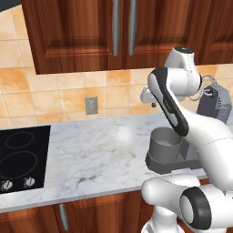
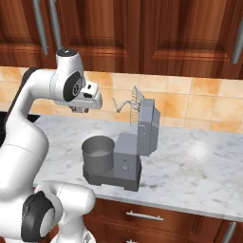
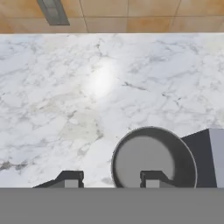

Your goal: Close the stand mixer head.

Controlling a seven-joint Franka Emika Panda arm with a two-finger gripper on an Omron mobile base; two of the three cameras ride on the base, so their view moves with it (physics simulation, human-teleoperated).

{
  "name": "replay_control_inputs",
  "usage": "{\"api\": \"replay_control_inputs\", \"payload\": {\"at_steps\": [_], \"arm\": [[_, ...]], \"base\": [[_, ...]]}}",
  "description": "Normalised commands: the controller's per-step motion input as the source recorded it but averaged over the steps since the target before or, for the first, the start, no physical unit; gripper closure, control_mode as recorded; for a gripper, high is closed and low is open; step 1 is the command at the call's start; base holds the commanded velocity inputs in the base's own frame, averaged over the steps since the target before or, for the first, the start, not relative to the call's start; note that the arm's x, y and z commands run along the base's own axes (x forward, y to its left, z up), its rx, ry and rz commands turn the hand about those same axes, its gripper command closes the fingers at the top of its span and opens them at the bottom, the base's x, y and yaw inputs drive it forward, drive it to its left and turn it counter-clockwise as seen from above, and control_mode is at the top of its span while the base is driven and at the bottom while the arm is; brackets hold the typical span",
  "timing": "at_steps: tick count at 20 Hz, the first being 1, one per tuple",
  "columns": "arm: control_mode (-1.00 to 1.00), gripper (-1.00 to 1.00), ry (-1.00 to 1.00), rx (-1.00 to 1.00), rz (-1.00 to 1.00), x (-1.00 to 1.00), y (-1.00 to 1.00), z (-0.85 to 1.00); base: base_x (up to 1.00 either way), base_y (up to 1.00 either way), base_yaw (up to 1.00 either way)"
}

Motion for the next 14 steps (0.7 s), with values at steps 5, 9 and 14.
{"api": "replay_control_inputs", "payload": {"at_steps": [5, 9, 14], "arm": [[-1.0, -1.0, -0.06, 0.0, 0.0, -0.51, -0.74, 0.0], [-1.0, -1.0, -0.16, 0.0, 0.03, -0.73, -1.0, 0.0], [-1.0, -1.0, -0.27, 0.08, 0.14, -0.32, -1.0, 0.0]], "base": [[0.0, 0.0, 0.0], [0.0, 0.0, 0.0], [0.0, 0.0, 0.0]]}}
